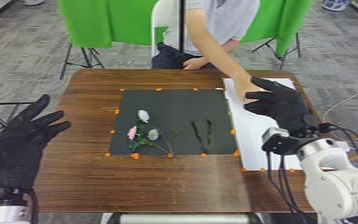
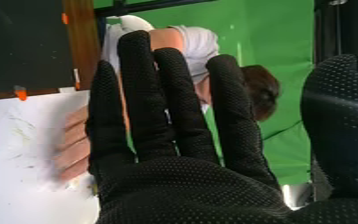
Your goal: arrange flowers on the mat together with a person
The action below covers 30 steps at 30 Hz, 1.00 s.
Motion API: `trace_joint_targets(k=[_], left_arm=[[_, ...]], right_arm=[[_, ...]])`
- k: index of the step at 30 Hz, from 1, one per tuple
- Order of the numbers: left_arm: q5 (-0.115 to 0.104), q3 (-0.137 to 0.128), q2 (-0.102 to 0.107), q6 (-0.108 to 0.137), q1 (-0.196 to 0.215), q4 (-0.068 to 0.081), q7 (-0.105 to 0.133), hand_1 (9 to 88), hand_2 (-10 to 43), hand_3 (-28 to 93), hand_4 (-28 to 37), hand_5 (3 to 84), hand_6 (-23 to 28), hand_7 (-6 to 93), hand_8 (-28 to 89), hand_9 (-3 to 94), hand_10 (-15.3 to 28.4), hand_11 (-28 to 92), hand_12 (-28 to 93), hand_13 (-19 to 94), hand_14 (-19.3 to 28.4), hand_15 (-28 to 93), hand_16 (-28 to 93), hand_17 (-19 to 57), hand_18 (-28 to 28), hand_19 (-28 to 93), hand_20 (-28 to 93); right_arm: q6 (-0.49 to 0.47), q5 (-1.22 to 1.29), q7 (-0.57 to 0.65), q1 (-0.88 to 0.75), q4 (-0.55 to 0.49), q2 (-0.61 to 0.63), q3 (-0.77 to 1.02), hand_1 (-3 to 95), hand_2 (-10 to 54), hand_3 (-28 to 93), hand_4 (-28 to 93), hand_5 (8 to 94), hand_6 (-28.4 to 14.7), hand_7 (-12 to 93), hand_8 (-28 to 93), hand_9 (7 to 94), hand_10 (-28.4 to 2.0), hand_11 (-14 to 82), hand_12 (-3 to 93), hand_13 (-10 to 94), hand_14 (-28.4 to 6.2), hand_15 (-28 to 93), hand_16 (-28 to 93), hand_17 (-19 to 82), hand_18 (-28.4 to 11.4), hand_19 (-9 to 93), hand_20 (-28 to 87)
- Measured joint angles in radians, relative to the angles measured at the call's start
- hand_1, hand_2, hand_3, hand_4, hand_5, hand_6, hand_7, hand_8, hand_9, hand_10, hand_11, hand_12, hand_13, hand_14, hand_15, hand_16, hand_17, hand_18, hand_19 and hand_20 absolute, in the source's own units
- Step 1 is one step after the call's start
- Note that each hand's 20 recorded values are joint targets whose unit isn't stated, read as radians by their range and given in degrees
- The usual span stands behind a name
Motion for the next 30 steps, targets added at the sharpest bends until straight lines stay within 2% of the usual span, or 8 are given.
trace_joint_targets(k=[9, 19, 27, 30], left_arm=[[0.016, 0.0, 0.001, -0.002, -0.014, -0.005, -0.007, 15.6, 6.5, 77, -28.3, 33.2, 5.1, 14.7, -11, 35.3, 19.2, 24, 11, 26, 28.4, 56, -10, -8.7, 24.1, 51, 15], [0.033, 0.003, -0.022, -0.006, -0.027, -0.006, -0.028, 16.1, 6.6, 76, -28.3, 33.2, 5.3, 14.8, -11, 35.5, 19.4, 24, 11, 26, 28.4, 56, -10, -8.6, 24.1, 51, 15], [0.04, 0.004, -0.033, -0.01, -0.029, -0.006, -0.035, 16.5, 6.5, 76, -28.3, 33.2, 5.4, 14.8, -11, 35.4, 19.5, 24, 11, 26, 28.4, 56, -10, -8.7, 24.1, 51, 15], [0.046, 0.003, -0.038, -0.017, -0.029, -0.006, -0.045, 16.6, 6.5, 76, -28.3, 33.1, 5.4, 14.8, -11, 35.4, 19.5, 24, 11, 26, 28.4, 56, -10, -8.7, 24.1, 51, 15]], right_arm=[[0.001, 0.004, 0.003, 0.009, 0.01, 0.001, -0.006, 25.4, 1.1, 74, -25, 51.9, -1.6, 12, -11, 53.4, -18.7, 16.5, 15.3, 46, -19.1, 50, 10, 12, -23.3, 59, 15], [-0.012, 0.008, 0.011, 0.009, 0.017, -0.003, -0.006, 25.5, 1.3, 74, -25, 51.9, -1.6, 12, -11, 53.5, -18.7, 16.8, 15.2, 46, -19.1, 51, 10, 12, -23.2, 59, 15], [-0.02, -0.003, 0.018, 0.009, 0.018, -0.004, -0.008, 25.8, 1.0, 75, -25, 51.8, -1.5, 12, -11, 53.6, -18.7, 16.7, 15.2, 46, -19.1, 51, 10, 12, -23.1, 59, 15], [-0.031, -0.013, 0.019, 0.009, 0.02, -0.005, -0.008, 26.0, 0.8, 75, -25, 51.7, -1.5, 12, -11, 53.5, -18.7, 16.7, 15.2, 46, -19.1, 51, 10, 12, -23.1, 59, 16]])
